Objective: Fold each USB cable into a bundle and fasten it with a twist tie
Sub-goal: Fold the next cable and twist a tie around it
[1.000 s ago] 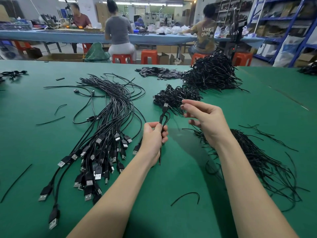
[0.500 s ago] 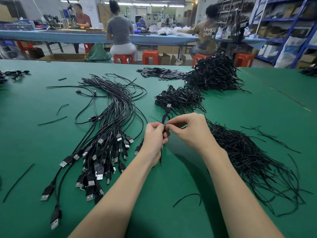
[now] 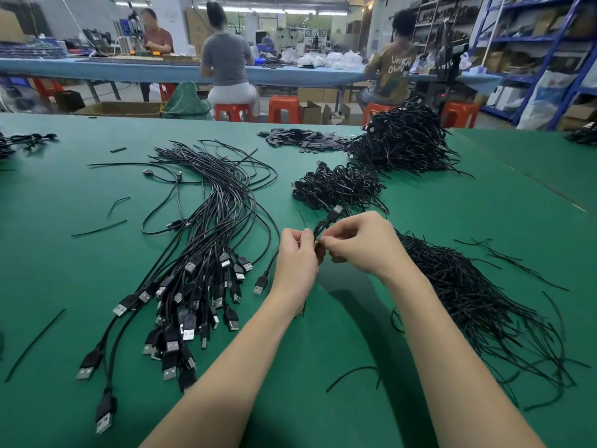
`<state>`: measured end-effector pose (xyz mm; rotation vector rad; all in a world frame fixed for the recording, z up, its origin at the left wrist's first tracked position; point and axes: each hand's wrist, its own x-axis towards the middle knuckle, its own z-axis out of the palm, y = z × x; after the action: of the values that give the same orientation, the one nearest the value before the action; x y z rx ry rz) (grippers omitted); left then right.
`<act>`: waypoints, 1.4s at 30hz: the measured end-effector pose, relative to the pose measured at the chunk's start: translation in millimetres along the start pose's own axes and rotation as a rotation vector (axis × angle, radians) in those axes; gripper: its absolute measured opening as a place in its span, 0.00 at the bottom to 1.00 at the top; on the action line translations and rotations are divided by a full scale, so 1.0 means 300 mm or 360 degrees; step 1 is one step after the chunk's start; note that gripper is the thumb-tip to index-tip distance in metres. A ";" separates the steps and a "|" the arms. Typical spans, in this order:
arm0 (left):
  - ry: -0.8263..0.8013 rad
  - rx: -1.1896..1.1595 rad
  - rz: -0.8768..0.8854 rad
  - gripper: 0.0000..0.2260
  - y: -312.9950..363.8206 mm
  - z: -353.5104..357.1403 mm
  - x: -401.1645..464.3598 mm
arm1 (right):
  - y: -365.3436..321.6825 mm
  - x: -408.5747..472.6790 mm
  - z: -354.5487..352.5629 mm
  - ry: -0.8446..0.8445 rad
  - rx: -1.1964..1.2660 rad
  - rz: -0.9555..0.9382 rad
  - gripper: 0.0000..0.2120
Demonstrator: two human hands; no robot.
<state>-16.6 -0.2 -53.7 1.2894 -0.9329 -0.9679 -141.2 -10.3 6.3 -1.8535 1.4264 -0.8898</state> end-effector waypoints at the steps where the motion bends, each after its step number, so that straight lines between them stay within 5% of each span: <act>1: 0.0010 -0.0094 -0.0042 0.08 0.003 -0.001 0.005 | 0.000 -0.003 -0.003 -0.0051 0.0133 0.0082 0.05; 10: -0.0024 -0.0558 -0.0186 0.07 0.047 0.001 0.004 | 0.008 -0.010 0.003 -0.0266 0.1205 0.0688 0.07; 14: -0.0319 -0.0666 -0.0228 0.06 0.082 -0.021 0.002 | 0.043 -0.006 -0.001 -0.0270 0.1608 0.0930 0.10; 21: -0.0849 -0.0323 -0.0095 0.09 0.110 -0.058 -0.032 | 0.094 0.005 -0.057 -0.0358 0.1380 0.0563 0.13; 26: -0.1096 0.0357 0.0105 0.08 0.139 -0.097 -0.023 | 0.106 -0.005 -0.120 -0.0470 0.0983 0.0127 0.17; 30: -0.1005 0.0669 0.0142 0.05 0.130 -0.096 -0.009 | 0.075 0.011 -0.119 -0.0252 0.0293 -0.0039 0.16; 34: -0.0738 0.0770 0.0175 0.03 0.121 -0.092 0.013 | 0.038 0.010 -0.050 0.0101 0.0055 -0.0234 0.15; 42: -0.0392 -0.0029 -0.0229 0.04 0.140 -0.095 0.022 | -0.004 -0.003 0.005 0.0340 0.0146 -0.0439 0.14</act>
<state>14.5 4.3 -13.4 1.2533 -1.0264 -1.2661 -139.4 -8.9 6.2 -1.9616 1.2436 -1.3009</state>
